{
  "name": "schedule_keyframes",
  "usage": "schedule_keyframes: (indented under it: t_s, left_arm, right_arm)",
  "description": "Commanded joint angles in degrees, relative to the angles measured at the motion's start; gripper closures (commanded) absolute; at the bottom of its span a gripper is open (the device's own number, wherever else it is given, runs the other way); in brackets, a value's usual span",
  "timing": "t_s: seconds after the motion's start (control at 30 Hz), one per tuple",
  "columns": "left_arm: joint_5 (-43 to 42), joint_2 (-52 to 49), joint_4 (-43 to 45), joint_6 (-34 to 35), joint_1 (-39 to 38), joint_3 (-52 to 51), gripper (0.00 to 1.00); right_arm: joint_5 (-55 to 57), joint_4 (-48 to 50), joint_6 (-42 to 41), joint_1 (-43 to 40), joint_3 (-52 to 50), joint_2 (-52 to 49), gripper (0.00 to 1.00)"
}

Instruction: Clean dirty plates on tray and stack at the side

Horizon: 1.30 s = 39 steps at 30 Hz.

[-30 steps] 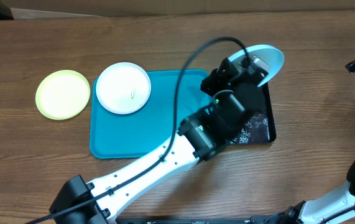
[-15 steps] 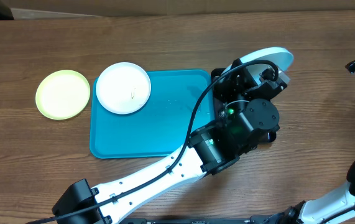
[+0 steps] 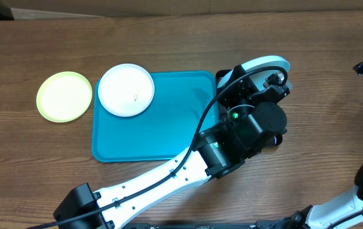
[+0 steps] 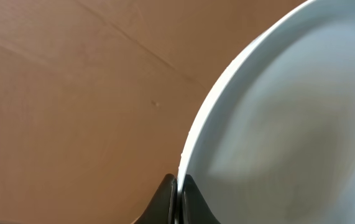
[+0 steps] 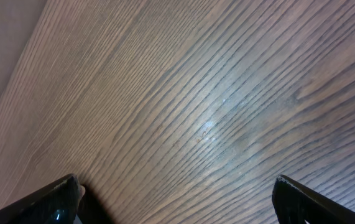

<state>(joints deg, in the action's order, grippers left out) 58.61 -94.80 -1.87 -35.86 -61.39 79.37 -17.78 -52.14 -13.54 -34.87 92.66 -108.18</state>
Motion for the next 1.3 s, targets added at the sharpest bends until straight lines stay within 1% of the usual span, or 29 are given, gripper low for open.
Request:
schedule_keyframes:
  t_s: [0.0,0.13,0.2,0.27,0.33,0.37,0.47,0.53,0.6,0.67,0.77,0.87,0.93,1.07,1.1,1.17,1.23,1.27]
  left_arm:
    - [-0.17,-0.35,-0.24,4.17,1.44,1.46,0.96]
    - [-0.17,-0.35,-0.37,5.55,2.86,1.46,0.96]
    - [-0.15,-0.35,-0.55,7.21,3.80,1.46,0.96]
    - [-0.15,-0.35,-1.44,10.32,4.76,1.46,0.96]
    - [-0.20,-0.33,-3.69,16.37,6.10,1.46,0.96]
    - [-0.72,-0.33,-6.60,22.25,7.63,1.46,0.96]
    - [-6.23,-0.33,-11.52,29.14,11.50,1.46,0.96]
    - [-7.50,-0.33,-13.16,32.52,14.58,1.46,0.96]
    - [-7.80,-0.22,-15.10,37.46,18.25,1.46,0.96]
    - [-10.49,0.09,-18.40,42.32,22.34,1.46,0.96]
    - [-20.83,1.01,-24.85,50.16,29.29,1.49,0.96]
    - [-37.97,1.99,-30.60,58.64,39.23,1.49,0.96]
    - [-49.59,2.14,-31.91,60.89,45.86,1.49,0.96]
    - [-77.44,2.14,-32.94,63.30,61.83,1.49,0.96]
    - [-82.53,2.14,-33.42,63.93,65.48,1.49,0.96]
    - [-90.66,2.14,-35.01,64.94,73.59,1.46,0.96]
    - [-93.20,2.14,-37.57,65.05,80.54,1.46,0.96]
    - [-92.89,2.14,-39.34,64.98,83.76,1.46,0.96]
  right_arm:
    - [-0.33,0.24,-0.37,-0.09,0.68,0.96,0.00]
    - [-0.33,0.22,-0.37,-0.09,0.68,0.96,0.00]
    - [-0.33,0.24,-0.37,-0.09,0.68,0.96,0.00]
    - [-0.31,0.22,-0.37,-0.09,0.68,0.96,0.00]
    - [-0.33,0.24,-0.37,-0.09,0.68,0.96,0.00]
    - [-0.31,0.22,-0.37,-0.09,0.68,0.96,0.00]
    - [-0.33,0.24,-0.37,-0.09,0.68,0.96,0.00]
    - [-0.33,0.24,-0.37,-0.09,0.68,0.96,0.00]
    - [-0.31,0.24,-0.37,-0.09,0.68,0.96,0.00]
    - [-0.33,0.24,-0.37,-0.09,0.68,0.96,0.00]
    - [-0.33,0.22,-0.37,-0.09,0.68,0.96,0.00]
    - [-0.33,0.24,-0.37,-0.09,0.68,0.96,0.00]
    - [-0.33,0.22,-0.37,-0.09,0.68,0.96,0.00]
    - [-0.33,0.22,-0.37,-0.09,0.68,0.96,0.00]
    - [-0.33,0.22,-0.37,-0.09,0.68,0.96,0.00]
    - [-0.33,0.24,-0.37,-0.09,0.68,0.96,0.00]
    - [-0.31,0.24,-0.37,-0.09,0.68,0.96,0.00]
    - [-0.31,0.24,-0.37,-0.09,0.68,0.96,0.00]
